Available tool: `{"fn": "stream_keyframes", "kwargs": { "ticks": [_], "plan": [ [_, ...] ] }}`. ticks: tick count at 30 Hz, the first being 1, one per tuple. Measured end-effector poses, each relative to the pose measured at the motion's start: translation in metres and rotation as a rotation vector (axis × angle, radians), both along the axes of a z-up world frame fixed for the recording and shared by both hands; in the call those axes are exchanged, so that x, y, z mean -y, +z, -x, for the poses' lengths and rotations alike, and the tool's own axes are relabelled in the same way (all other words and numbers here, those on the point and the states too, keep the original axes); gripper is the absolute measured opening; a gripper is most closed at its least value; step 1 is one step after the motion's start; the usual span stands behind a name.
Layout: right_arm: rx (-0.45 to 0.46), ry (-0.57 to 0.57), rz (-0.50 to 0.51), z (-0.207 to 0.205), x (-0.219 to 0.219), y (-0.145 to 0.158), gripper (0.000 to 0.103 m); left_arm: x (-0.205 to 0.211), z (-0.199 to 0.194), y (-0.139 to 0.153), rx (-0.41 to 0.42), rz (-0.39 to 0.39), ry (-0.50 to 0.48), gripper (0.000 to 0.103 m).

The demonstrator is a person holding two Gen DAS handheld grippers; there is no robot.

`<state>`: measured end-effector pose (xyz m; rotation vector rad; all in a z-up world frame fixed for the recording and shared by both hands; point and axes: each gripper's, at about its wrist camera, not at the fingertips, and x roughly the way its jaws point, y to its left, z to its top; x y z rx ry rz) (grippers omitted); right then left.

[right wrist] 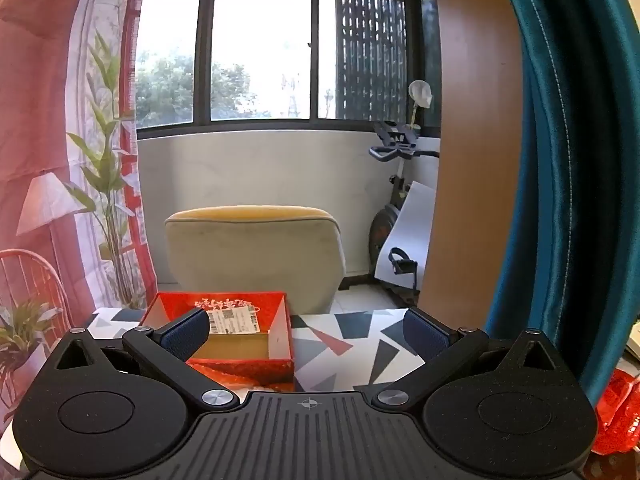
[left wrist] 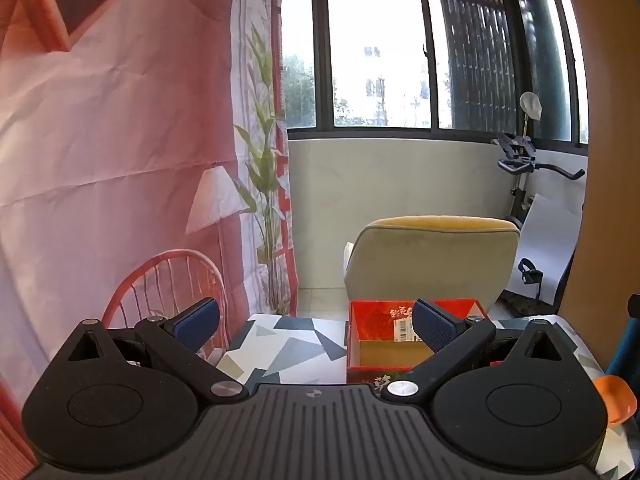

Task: Organize soft objects

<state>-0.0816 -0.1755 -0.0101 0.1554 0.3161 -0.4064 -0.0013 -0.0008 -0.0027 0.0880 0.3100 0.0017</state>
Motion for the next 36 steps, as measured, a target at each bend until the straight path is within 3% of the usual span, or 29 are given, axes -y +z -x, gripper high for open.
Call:
{"fn": "stream_keyframes", "kwargs": {
  "ticks": [36],
  "plan": [
    [0.002, 0.003, -0.001, 0.0012, 0.0020, -0.0004, 0.103, 0.0000, 0.0023, -0.0015, -0.003, -0.005, 0.002, 0.103]
  ]
}}
